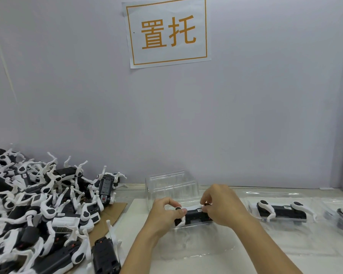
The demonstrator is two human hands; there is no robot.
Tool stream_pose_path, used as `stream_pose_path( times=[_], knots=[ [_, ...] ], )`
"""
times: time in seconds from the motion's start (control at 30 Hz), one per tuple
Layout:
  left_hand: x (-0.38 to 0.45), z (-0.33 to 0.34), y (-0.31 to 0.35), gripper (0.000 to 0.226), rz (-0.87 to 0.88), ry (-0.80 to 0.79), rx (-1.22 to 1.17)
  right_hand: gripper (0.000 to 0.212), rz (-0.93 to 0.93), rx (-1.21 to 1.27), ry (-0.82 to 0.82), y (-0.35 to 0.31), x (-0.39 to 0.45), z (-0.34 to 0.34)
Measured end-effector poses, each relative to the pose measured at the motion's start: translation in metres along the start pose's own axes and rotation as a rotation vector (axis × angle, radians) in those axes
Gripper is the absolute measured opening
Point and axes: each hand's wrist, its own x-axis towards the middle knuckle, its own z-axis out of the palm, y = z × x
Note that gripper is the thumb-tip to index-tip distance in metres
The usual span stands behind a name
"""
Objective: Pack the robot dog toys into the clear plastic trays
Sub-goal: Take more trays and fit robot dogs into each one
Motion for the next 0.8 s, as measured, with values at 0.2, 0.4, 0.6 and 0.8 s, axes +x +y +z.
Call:
stream_pose_path(
  times=[0.2,0.4,0.6,0.8],
  knots=[
    [0.000,0.001,0.001,0.015,-0.006,0.006,-0.004,0.012,0.081,0.057,0.069,-0.002,-0.001,0.006],
    [-0.001,0.002,0.001,0.009,0.011,0.033,-0.047,0.019,0.009,-0.039,0.050,-0.003,-0.002,0.003],
    [0.003,0.005,-0.001,0.015,-0.095,0.159,-0.366,0.030,-0.237,0.169,0.003,-0.031,-0.009,0.013],
    [0.010,0.006,-0.006,0.019,-0.127,0.184,-0.445,0.030,-0.279,0.099,-0.105,-0.048,-0.018,0.025]
  ],
)
